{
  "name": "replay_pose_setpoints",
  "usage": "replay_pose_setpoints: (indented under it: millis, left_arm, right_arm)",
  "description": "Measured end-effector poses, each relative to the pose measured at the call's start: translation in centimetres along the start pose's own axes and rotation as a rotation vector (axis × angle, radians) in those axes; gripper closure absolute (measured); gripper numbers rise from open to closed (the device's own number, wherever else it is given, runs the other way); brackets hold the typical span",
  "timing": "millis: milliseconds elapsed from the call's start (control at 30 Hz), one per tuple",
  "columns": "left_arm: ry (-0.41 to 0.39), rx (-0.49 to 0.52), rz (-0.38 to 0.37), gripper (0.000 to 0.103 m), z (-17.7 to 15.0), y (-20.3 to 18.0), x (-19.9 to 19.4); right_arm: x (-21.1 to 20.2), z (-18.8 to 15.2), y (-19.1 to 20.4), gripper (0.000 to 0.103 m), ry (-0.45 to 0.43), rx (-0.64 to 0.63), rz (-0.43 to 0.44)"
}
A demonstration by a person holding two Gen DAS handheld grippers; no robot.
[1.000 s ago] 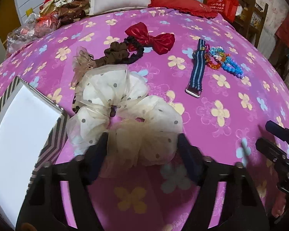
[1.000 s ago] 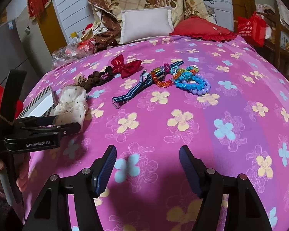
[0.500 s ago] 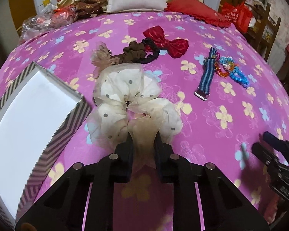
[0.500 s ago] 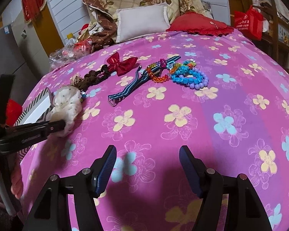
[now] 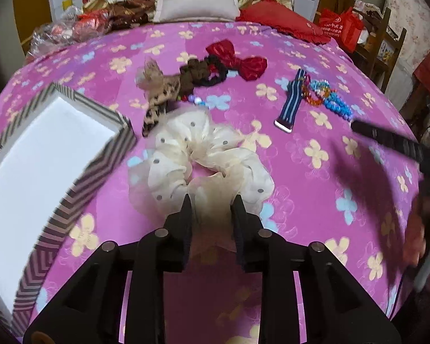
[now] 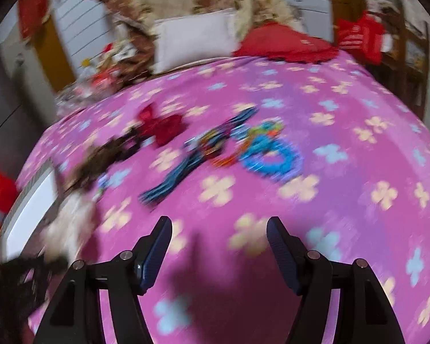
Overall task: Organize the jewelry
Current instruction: 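Lift the cream scrunchie with the left tool while the right tool grasps the red satin bow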
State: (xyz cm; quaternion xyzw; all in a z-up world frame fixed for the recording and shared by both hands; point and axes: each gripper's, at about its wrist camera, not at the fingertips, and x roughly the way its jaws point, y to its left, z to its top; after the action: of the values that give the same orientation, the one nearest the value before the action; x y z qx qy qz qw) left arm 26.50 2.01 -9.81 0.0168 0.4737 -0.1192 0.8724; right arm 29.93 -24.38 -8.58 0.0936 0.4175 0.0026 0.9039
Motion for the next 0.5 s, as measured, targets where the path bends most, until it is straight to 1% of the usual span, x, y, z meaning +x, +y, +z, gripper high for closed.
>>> replay_pose_setpoints:
  millis: [33,100,167,267,333,400,500]
  left_arm:
    - [0.003,-0.001,-0.003,0.077,-0.1,0.1,0.2]
    - [0.003,-0.003,-0.010,0.071,-0.2,0.2,0.4]
    - [0.006,-0.003,-0.021,0.068,-0.1,0.2,0.7]
    - [0.005,0.005,-0.024,0.062,-0.2,0.0,1.0]
    - [0.001,0.009,-0.030,0.060,-0.3,-0.1,1.1]
    - [-0.002,0.004,-0.040,0.057,-0.3,-0.1,1.2]
    - [-0.011,0.007,-0.041,0.057,-0.3,-0.2,1.2]
  right_arm:
    - [0.4,0.7,-0.6,0.037,0.009,0.010,-0.010]
    - [0.7,2.0,-1.1,0.037,0.008,0.027,-0.002]
    - [0.9,3.8,-0.4,0.037,0.009,0.015,0.043]
    - [2.1,5.9,2.2,0.037,0.032,-0.035,0.119]
    - [4.1,7.6,5.0,0.037,0.067,-0.102,0.158]
    - [5.8,8.8,7.1,0.037,0.078,-0.154,0.147]
    - [8.5,10.7,9.5,0.037,0.087,-0.214,0.133]
